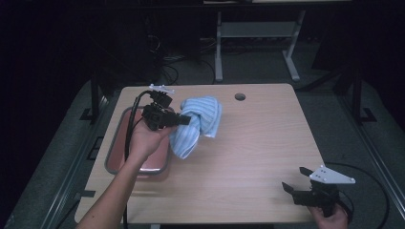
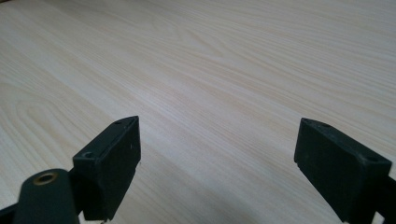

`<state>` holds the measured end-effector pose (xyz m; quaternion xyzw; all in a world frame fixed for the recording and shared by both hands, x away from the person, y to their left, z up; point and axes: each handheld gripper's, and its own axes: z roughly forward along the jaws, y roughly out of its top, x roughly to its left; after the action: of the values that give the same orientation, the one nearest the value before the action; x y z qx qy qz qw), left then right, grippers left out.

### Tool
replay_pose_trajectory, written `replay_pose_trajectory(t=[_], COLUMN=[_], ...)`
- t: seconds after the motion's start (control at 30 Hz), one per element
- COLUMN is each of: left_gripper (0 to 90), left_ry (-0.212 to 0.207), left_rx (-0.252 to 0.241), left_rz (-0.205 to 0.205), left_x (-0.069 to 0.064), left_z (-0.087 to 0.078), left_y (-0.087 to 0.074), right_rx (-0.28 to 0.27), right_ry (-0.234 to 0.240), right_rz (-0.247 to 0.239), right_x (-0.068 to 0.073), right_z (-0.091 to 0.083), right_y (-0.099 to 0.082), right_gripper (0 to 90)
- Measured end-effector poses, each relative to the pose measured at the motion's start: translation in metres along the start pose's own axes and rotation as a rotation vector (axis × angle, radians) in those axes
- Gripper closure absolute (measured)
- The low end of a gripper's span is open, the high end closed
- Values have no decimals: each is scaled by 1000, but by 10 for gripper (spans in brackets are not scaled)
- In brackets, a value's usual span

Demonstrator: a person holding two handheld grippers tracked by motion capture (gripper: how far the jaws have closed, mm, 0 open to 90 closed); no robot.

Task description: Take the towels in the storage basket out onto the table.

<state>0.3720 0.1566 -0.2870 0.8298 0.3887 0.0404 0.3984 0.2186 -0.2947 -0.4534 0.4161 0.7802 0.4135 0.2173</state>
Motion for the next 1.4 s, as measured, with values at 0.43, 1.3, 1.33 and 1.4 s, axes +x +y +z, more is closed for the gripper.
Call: replay_pose_trajectory(t=[0.43,1.3,1.33,1.4], left_gripper=[792,792,792,792], left_ry=[-30,-89,-93,-98], left_rx=[8,25,25,28], left_rz=[12,38,37,42], left_x=[-6,-23,-24,-26], left_z=[15,47,49,52], left_y=[7,20,20,20], right_rx=[-4,-4,-6,-6], right_ry=[-7,-15,-17,-18], right_rz=[8,13,16,17], right_x=[-2,-3,-4,-4], right_z=[-2,-3,-3,-3], right_y=[-1,-2,-3,-3], right_gripper=[141,141,142,142])
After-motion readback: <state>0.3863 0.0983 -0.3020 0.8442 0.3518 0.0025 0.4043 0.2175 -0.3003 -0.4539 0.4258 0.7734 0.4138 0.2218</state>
